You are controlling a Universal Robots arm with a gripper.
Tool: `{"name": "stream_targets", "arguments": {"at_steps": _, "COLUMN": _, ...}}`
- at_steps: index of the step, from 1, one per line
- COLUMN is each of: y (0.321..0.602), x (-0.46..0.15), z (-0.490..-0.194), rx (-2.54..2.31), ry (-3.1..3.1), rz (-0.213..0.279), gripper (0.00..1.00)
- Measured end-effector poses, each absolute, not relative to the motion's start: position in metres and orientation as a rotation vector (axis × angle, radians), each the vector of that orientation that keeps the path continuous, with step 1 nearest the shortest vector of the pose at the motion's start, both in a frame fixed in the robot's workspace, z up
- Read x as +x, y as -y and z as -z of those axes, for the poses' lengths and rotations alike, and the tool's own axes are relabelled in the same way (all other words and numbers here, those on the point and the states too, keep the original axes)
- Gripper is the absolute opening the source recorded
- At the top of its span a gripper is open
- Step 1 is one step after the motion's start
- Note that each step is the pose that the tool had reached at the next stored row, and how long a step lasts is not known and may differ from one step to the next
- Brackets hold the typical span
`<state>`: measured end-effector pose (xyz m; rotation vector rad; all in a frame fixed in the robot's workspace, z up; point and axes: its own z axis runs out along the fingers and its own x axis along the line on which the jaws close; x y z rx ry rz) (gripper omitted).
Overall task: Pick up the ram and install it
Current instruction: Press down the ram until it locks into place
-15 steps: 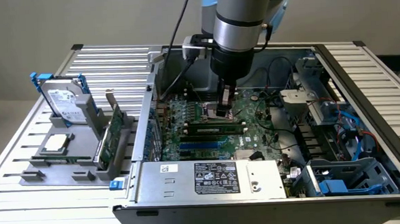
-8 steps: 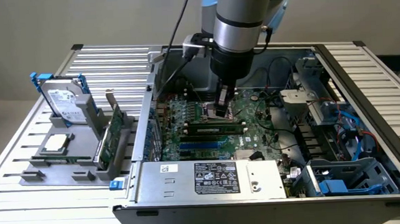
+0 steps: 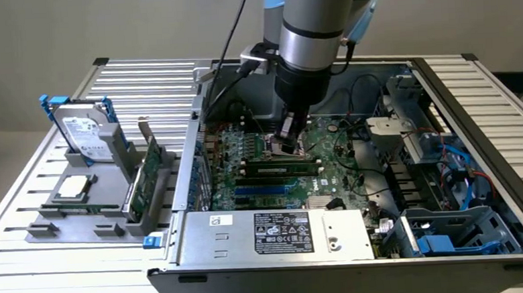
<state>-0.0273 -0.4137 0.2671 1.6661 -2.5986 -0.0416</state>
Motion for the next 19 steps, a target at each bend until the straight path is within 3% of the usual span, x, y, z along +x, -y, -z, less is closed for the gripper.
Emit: {"name": "stream_targets", "arguments": {"at_steps": 19, "y": 0.4137, "x": -0.0273, "z": -0.2597, "rx": 1.219, "ry": 2.841, "rz": 0.053, "gripper": 0.11}}
